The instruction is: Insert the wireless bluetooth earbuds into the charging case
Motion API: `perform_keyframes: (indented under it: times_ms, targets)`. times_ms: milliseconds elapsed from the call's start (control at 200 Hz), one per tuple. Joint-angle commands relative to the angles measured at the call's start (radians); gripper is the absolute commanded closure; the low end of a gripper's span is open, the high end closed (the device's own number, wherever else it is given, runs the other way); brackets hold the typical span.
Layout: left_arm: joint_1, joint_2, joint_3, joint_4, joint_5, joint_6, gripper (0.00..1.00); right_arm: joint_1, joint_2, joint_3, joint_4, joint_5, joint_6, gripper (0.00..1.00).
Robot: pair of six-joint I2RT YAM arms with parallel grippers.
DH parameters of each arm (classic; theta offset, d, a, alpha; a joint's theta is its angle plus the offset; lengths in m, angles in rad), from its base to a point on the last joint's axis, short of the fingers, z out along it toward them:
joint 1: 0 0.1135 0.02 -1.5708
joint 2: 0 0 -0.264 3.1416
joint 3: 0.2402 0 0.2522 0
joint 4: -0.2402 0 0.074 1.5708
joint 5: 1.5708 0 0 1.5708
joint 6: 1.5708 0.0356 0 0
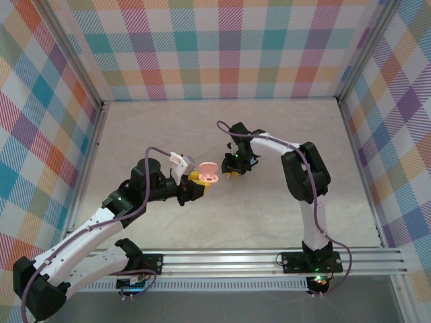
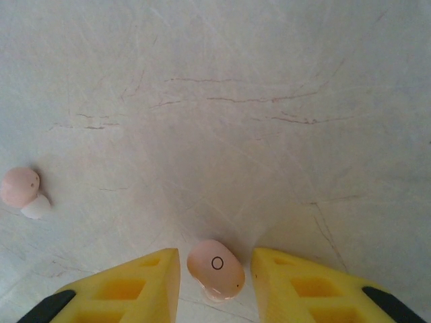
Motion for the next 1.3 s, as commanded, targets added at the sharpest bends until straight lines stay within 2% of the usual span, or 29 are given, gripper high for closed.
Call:
perform_keyframes:
  times_ms: [0,320,635,775,915,1295]
  targets:
    - [0.006,-0.003,-0.003,0.001,-0.001,0.017,0.72,0.016,0.015,0.012,-0.112,0.081,-0.053,0.65]
    - [0.006,-0.005,-0.001,-0.001,-0.002,0.014,0.72,0.064,0.049,0.06,-0.186,0.215,-0.102,0.66]
    - [0.006,-0.013,-0.004,-0.005,-0.003,0.014,0.72,0.073,0.082,0.115,-0.203,0.215,-0.106,0.67]
    - [0.007,-0.013,-0.007,-0.004,-0.003,0.014,0.72,0.078,0.093,0.144,-0.206,0.194,-0.105,0.74]
    - [0.007,-0.014,-0.008,-0.003,-0.002,0.012,0.72,0.076,0.099,0.156,-0.213,0.177,-0.102,0.75]
    - [0.005,-0.012,-0.017,0.009,-0.007,0.014,0.71,0.066,-0.015,0.129,-0.219,0.209,-0.11,0.77]
